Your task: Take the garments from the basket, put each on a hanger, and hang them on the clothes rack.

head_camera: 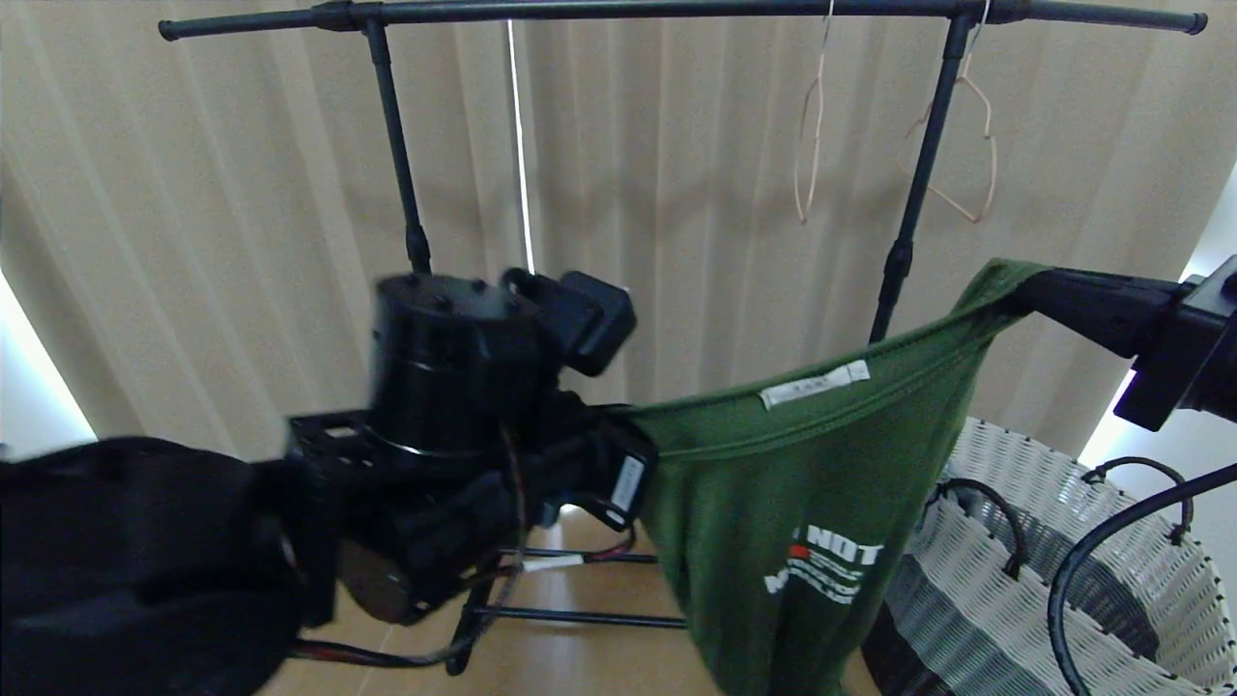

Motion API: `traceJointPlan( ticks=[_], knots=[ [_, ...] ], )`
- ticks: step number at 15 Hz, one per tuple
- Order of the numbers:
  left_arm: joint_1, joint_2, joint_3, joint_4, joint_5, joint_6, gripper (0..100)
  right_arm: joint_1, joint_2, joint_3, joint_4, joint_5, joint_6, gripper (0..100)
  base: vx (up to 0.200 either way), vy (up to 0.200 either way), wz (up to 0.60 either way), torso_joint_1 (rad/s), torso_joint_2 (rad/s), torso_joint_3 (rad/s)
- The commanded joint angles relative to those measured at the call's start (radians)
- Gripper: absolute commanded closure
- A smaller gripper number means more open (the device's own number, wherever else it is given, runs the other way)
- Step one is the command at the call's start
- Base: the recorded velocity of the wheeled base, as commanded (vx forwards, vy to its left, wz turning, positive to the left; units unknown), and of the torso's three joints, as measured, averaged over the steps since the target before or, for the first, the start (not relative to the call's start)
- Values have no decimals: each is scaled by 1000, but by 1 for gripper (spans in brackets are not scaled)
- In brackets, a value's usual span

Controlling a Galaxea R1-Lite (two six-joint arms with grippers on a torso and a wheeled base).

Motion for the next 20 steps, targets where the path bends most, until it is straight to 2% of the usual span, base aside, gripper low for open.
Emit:
traceJointPlan(
  ticks=[1, 3, 7, 11, 14, 17, 20],
  knots=[
    [148, -257, -214, 301, -129, 6, 100, 1, 23, -34, 0, 0, 0, 100, 0, 0, 0, 0, 0, 0],
    [173, -254, -308, 386, -151, 4, 100, -3, 48, -84, 0, 0, 1, 100, 0, 0, 0, 0, 0, 0],
    [173, -231, -315, 386, -146, 8, 100, -6, 66, -110, 0, 0, 0, 100, 0, 0, 0, 0, 0, 0],
    [174, -220, -325, 388, -143, 12, 100, -47, 103, -171, 0, 0, 0, 100, 0, 0, 0, 0, 0, 0],
    [171, -213, -401, 390, -143, 31, 100, -53, 101, -203, 0, 2, 0, 100, 0, 0, 0, 0, 0, 0],
    [170, -216, -380, 388, -143, 34, 100, -53, 117, -225, -1, 2, 1, 100, 0, 0, 0, 0, 0, 0],
    [170, -216, -343, 379, -141, 35, 100, -53, 103, -180, -1, -4, 12, 100, 0, 0, 0, 0, 0, 0]
  ],
)
